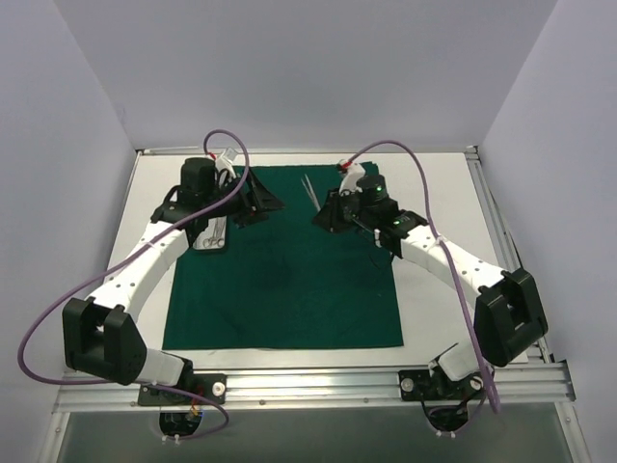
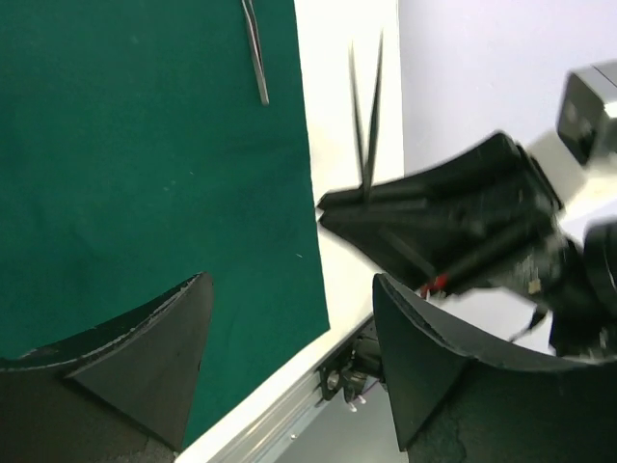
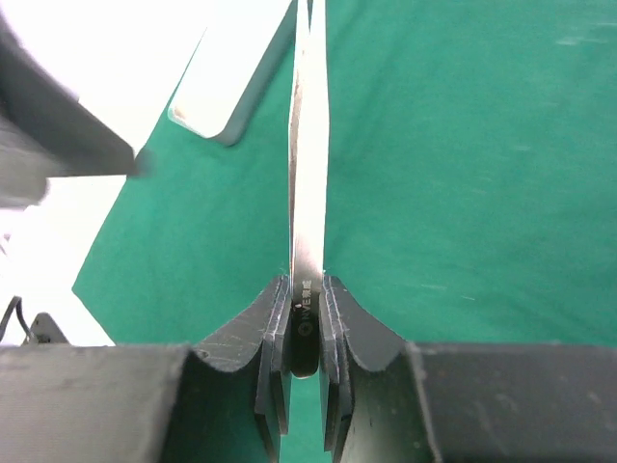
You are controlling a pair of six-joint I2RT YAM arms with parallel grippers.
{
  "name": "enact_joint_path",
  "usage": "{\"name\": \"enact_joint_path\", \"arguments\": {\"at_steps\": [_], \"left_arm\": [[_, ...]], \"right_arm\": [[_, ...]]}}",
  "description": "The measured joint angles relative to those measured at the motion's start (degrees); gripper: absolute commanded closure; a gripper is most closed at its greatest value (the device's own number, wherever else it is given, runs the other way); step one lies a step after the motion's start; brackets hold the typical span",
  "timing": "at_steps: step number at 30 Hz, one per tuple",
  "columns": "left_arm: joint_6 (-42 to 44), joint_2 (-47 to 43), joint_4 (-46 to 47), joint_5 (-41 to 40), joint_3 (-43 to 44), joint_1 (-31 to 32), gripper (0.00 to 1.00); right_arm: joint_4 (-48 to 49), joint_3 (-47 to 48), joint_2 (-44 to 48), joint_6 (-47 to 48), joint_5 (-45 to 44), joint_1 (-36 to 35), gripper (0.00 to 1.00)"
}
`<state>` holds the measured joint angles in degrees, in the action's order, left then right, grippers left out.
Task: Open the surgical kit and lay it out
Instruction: Place the medical item in the surgical kit.
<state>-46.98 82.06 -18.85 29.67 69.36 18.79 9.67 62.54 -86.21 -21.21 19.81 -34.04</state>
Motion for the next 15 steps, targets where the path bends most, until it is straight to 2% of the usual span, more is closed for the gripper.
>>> {"name": "enact_joint_path", "arguments": {"at_steps": [6,15], "left_arm": [[1.9,-1.7,0.9,1.4,-0.2,-2.6,0.23],[2.1,-0.5,12.4,12.0,-1.4,-2.6,0.17]], "right_arm": [[1.8,-1.7,0.5,-0.3,10.6,9.0,1.0],[5.8,-2.0,0.5,0.5,29.4,8.6,1.0]]}}
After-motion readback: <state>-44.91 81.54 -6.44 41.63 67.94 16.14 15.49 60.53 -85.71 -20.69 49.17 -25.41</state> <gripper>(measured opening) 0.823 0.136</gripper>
